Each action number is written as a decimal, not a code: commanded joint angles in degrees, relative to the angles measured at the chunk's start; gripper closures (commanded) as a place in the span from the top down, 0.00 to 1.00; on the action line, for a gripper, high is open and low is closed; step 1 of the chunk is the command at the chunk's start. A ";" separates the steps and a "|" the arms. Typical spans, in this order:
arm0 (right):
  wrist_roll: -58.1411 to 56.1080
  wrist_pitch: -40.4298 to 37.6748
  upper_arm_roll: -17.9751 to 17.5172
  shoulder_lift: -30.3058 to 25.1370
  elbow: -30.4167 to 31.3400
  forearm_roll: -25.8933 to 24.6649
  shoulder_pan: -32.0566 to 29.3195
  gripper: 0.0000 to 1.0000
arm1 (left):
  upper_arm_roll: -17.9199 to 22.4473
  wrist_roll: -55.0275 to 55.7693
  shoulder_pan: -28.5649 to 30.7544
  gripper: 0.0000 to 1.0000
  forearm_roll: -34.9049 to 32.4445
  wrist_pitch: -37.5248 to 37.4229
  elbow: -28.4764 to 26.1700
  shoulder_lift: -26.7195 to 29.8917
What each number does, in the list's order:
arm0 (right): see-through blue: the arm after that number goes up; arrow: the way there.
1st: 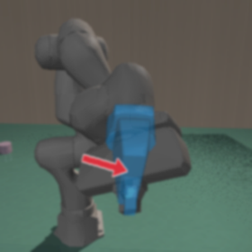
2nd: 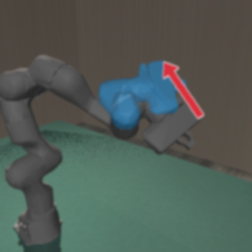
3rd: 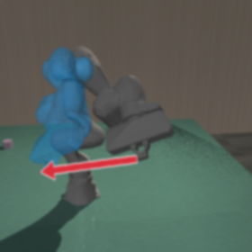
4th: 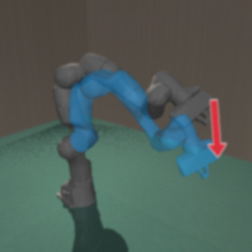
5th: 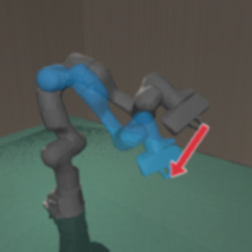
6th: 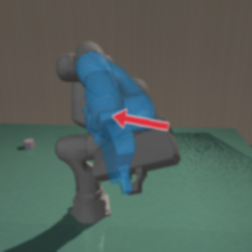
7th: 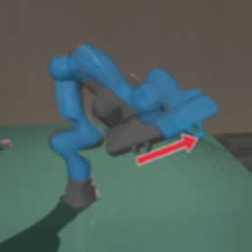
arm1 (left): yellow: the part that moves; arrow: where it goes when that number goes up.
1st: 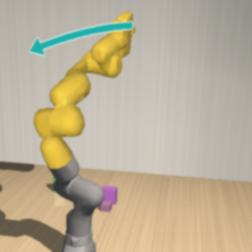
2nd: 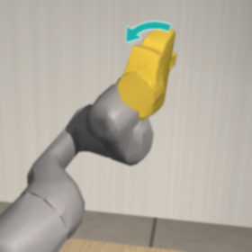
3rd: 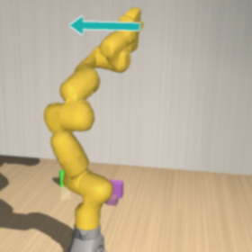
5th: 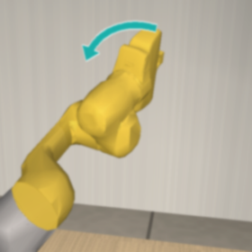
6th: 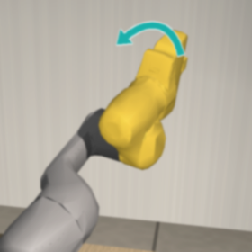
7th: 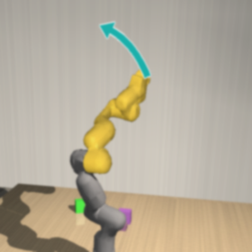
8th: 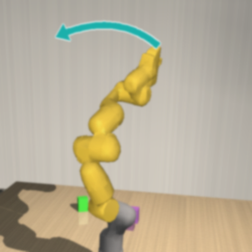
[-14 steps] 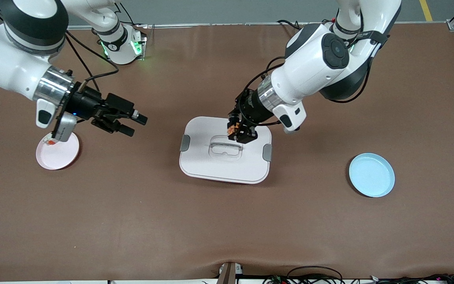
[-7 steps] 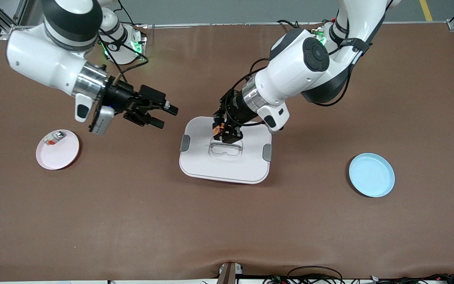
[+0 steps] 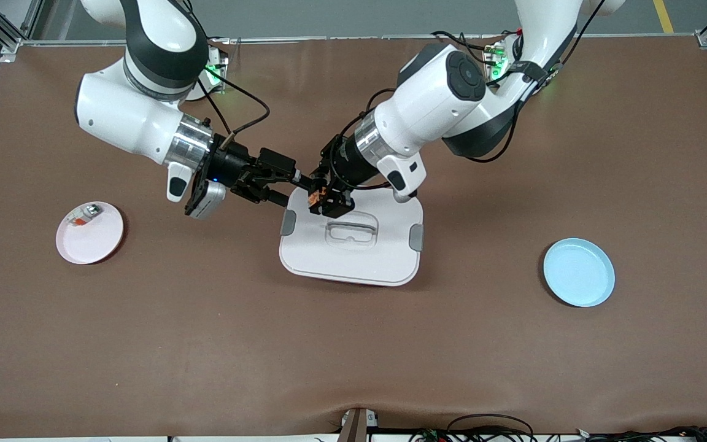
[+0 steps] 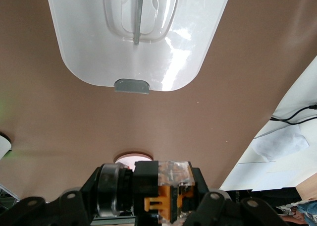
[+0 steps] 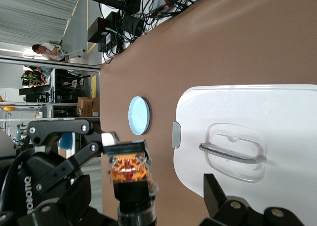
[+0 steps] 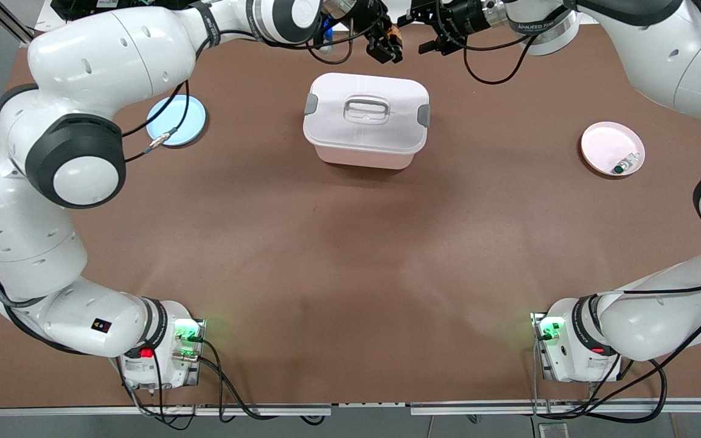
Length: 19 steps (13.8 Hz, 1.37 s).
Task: Transfer orange switch to right arm and place
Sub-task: 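Close the right gripper on the switch held by the left gripper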
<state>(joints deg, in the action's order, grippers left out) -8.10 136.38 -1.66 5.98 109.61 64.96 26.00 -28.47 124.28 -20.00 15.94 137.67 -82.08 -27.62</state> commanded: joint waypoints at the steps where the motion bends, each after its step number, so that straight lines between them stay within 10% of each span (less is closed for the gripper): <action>1: 1.07 0.29 0.61 1.22 -1.77 1.39 0.89 1.00 | 0.43 -0.01 -1.00 0.24 -1.43 0.40 1.74 -1.21; 18: 3.96 4.15 0.61 3.68 -2.21 1.48 4.23 1.00 | 0.43 -0.09 -0.91 0.25 -2.66 0.49 1.74 -1.21; 19: 3.97 4.07 0.61 3.68 -2.47 1.48 4.23 0.88 | 0.26 -0.09 -0.91 0.25 -2.66 0.49 1.74 -1.21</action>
<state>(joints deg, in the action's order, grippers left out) -5.17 140.56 -1.60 9.28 108.47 65.16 29.53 -28.33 124.02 -20.25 14.37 137.72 -81.87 -27.97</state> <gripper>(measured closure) 0.004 0.278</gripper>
